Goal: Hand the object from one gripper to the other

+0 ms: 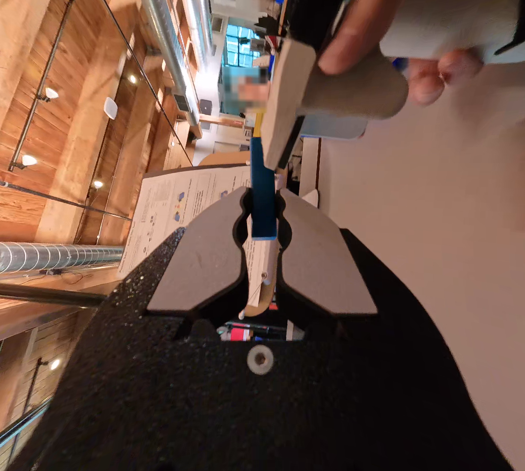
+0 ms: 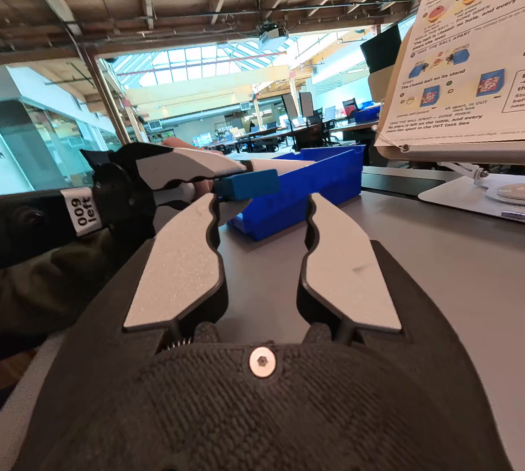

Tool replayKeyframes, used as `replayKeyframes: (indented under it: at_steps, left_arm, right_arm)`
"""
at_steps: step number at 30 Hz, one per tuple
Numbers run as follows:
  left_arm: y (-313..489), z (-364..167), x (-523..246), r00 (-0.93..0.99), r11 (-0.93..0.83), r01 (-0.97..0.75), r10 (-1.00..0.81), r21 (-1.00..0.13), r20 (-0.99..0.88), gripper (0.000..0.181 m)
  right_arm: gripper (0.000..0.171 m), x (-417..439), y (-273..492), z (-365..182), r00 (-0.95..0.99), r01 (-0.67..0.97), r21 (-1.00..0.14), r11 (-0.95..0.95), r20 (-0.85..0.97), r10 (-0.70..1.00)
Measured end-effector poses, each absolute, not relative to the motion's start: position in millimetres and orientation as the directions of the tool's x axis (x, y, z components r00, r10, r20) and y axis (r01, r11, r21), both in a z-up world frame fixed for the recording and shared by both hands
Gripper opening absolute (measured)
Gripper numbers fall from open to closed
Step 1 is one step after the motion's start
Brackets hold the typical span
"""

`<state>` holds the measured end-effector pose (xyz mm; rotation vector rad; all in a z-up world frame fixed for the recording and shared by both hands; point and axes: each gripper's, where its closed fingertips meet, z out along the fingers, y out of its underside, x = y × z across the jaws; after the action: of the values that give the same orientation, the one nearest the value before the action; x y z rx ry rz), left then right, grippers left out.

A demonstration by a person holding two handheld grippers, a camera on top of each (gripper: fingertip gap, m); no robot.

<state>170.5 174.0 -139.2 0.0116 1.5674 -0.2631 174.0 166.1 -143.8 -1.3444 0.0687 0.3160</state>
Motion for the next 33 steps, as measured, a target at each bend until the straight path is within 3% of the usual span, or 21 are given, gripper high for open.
replayKeyframes:
  at_steps: [4, 14, 16, 19, 21, 23, 25, 27, 30, 33]
  left_arm:
    - [167.7, -142.2, 167.6, -0.040, 0.957, 0.229, -0.175, -0.179, -0.984, 0.015]
    - [159.2, -154.0, 164.7, -0.104, 0.936, 0.290, -0.176, -0.199, -0.979, 0.016]
    - [159.5, -154.5, 165.8, -0.153, 0.910, 0.288, -0.263, -0.298, -0.953, 0.017]
    - [164.3, -152.2, 166.3, -0.321, 0.738, 0.242, -0.552, -0.630, -0.770, 0.042]
    - [167.9, -144.2, 166.7, -0.469, 0.445, 0.139, -0.757, -0.885, -0.454, 0.062]
    - [165.5, -136.2, 162.5, -0.626, 0.041, -0.053, -0.780, -0.998, 0.002, 0.076]
    - [165.8, -134.9, 160.7, -0.665, -0.276, -0.306, -0.623, -0.911, 0.412, 0.068]
    - [160.1, -137.2, 154.7, -0.665, -0.408, -0.483, -0.404, -0.775, 0.628, 0.062]
    - [147.6, -144.4, 144.3, -0.629, -0.412, -0.640, -0.205, -0.649, 0.750, 0.055]
    - [143.0, -143.6, 141.2, -0.610, -0.416, -0.681, -0.134, -0.603, 0.781, 0.051]
  right_arm:
    - [0.041, 165.9, 163.5, -143.4, 0.965, -0.197, -0.962, 0.190, -0.156, 0.211]
    - [0.035, 157.6, 161.2, -144.1, 0.940, -0.206, -0.969, 0.136, -0.157, 0.302]
    - [0.035, 158.7, 160.0, -143.5, 0.949, -0.172, -0.973, 0.156, -0.121, 0.291]
    - [0.035, 170.0, 155.8, -139.9, 0.977, -0.088, -0.973, 0.213, -0.042, 0.211]
    - [0.035, 174.8, 147.9, -130.0, 0.984, -0.041, -0.957, 0.287, 0.011, 0.179]
    - [0.035, 177.7, 139.6, -119.8, 0.987, 0.011, -0.933, 0.359, 0.068, 0.146]
    - [0.035, 175.9, 133.4, -113.3, 0.983, 0.068, -0.913, 0.402, 0.130, 0.130]
    - [0.035, 171.9, 131.7, -112.4, 0.973, 0.140, -0.900, 0.413, 0.202, 0.110]
    - [0.035, 163.0, 136.2, -119.2, 0.947, 0.249, -0.891, 0.380, 0.307, 0.098]
    - [0.034, 153.5, 142.4, -128.9, 0.914, 0.339, -0.879, 0.335, 0.392, 0.103]
